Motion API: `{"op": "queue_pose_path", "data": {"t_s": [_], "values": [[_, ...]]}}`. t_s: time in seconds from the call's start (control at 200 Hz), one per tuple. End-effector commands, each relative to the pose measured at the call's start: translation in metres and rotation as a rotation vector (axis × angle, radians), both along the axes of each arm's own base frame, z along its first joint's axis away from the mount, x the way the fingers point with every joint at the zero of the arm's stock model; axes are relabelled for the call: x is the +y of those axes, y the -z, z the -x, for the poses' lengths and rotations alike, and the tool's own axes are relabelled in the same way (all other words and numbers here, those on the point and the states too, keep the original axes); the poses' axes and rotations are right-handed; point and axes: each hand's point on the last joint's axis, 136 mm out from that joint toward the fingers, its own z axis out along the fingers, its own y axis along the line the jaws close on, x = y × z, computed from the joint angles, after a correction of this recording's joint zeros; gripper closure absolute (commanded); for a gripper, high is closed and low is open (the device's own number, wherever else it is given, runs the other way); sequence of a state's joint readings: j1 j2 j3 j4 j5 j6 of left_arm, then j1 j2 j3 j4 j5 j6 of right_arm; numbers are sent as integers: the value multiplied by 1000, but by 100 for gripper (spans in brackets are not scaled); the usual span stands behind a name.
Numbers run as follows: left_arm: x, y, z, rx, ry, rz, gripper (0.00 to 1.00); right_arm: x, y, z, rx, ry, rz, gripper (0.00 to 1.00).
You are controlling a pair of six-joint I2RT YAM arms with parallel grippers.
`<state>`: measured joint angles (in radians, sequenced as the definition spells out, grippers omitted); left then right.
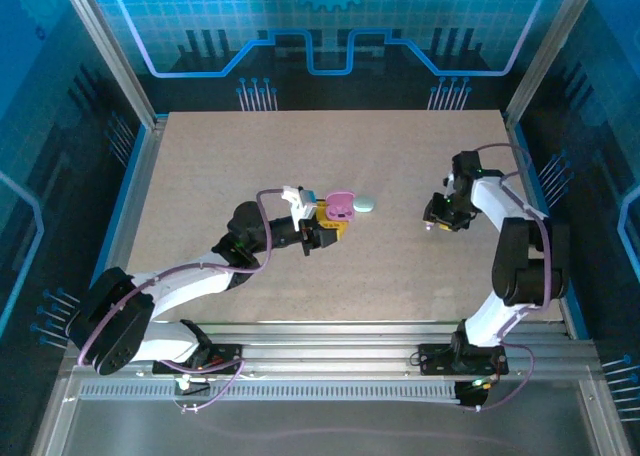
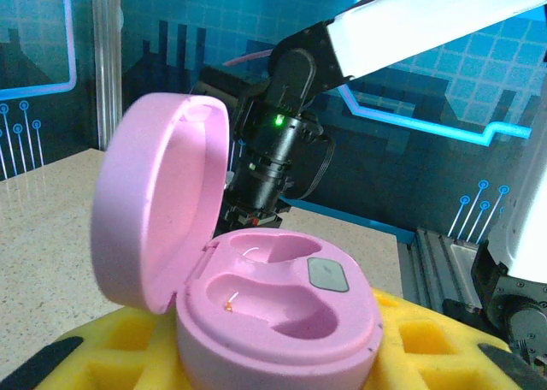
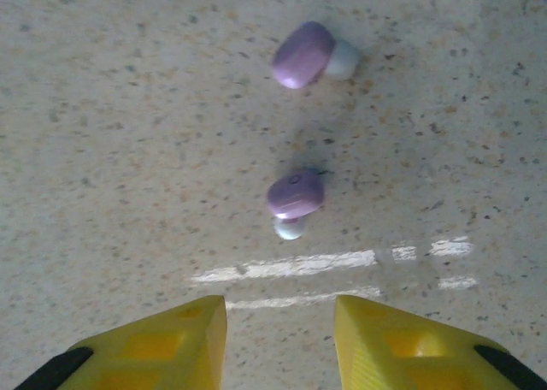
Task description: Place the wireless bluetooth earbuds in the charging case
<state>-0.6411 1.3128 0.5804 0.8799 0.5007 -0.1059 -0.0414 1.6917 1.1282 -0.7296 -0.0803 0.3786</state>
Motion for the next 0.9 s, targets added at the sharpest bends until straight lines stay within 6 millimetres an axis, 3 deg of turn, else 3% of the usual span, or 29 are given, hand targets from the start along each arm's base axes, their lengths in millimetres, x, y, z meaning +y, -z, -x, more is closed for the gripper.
{"op": "queue_pose_path", "data": {"t_s": [0.0, 0.2, 0.415, 0.895], "values": [[1, -14, 5, -45, -2, 21, 67, -11, 3, -5, 26, 41, 28, 59], [-1, -15, 4, -40, 5, 15, 67, -8, 10, -18, 16, 42, 1, 55], [-2, -14, 3, -35, 6, 10, 67, -7, 20, -27, 34, 43, -6, 57], [-3, -16, 1, -35, 6, 7, 67, -5, 33, -28, 71, 28, -4, 62]]}}
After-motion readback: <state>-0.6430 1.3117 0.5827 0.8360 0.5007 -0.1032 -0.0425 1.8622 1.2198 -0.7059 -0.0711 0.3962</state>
